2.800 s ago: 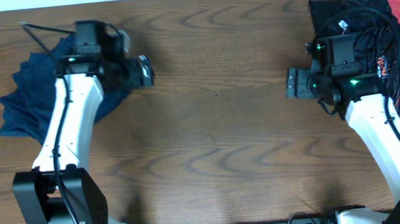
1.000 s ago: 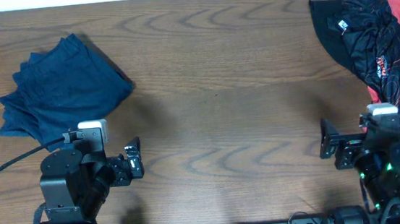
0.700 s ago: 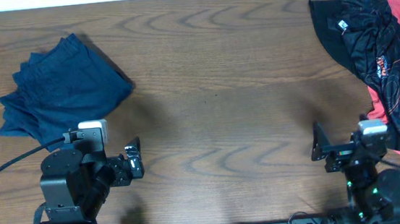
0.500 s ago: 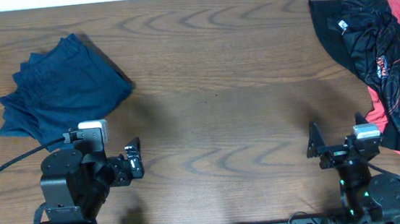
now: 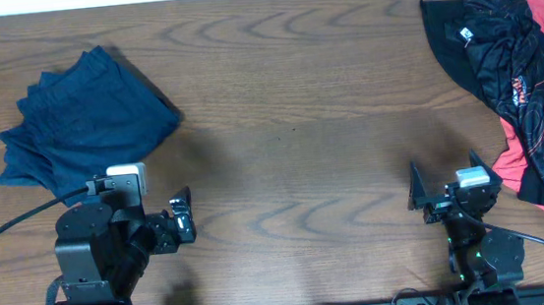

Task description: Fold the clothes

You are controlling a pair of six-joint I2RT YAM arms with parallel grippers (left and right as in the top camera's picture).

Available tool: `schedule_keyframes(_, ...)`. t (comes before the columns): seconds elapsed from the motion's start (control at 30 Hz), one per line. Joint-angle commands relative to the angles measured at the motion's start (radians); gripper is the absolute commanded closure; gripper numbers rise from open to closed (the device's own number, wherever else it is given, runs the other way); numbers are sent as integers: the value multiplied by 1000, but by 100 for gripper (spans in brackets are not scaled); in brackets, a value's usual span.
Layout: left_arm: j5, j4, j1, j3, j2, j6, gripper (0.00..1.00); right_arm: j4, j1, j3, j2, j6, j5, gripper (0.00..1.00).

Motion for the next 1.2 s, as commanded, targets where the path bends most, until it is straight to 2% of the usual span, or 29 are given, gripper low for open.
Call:
schedule_keyframes(0.0, -8, -2, 2, -3, -1, -8, 2, 3, 4, -8, -7, -16, -14, 1)
schedule_keyframes(1.17, -8, -2, 2, -3, -1, -8, 2, 5, -32, -8, -5, -35, 13, 1)
